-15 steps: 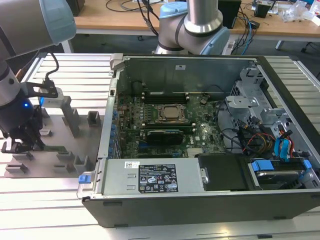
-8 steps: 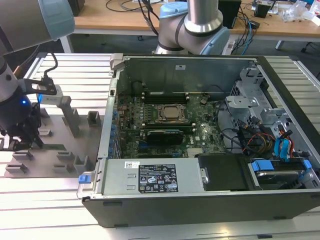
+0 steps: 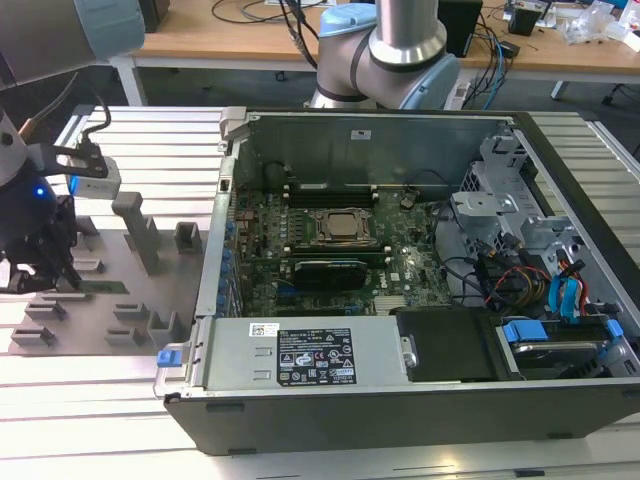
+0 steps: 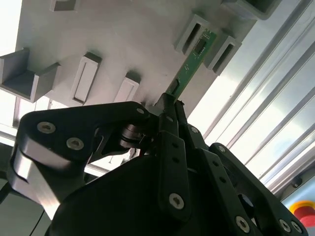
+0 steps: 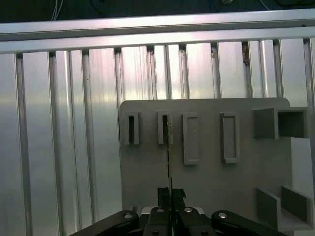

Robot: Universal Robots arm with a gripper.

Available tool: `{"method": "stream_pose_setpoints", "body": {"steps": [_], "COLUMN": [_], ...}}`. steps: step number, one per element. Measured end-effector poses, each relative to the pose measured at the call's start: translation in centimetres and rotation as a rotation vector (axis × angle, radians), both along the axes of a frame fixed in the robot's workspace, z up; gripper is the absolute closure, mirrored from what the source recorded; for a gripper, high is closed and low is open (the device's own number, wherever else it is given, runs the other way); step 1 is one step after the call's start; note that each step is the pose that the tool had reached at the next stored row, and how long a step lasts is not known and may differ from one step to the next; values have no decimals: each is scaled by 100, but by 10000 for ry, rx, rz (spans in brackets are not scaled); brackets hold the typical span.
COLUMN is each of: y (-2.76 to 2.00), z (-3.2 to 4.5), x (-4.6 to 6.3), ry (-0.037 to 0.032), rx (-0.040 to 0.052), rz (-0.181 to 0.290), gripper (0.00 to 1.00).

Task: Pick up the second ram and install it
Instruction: 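Pick up the second ram and move it above second insertion slot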

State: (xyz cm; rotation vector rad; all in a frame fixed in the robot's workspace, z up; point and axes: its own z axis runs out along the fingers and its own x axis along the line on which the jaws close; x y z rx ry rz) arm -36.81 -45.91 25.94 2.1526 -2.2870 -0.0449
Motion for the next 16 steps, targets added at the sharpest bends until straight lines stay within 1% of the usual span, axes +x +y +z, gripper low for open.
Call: {"method": "stream_pose_setpoints", "body": {"steps": [6,10,15,16], "y": [0,0,0,0], "z": [86,158,218,245], "x": [0,0,0,0], "ry": [0,0,0,0], "rx": [0,0,0,0], "rz": [0,0,0,0], "gripper": [87,87,87,87]}}
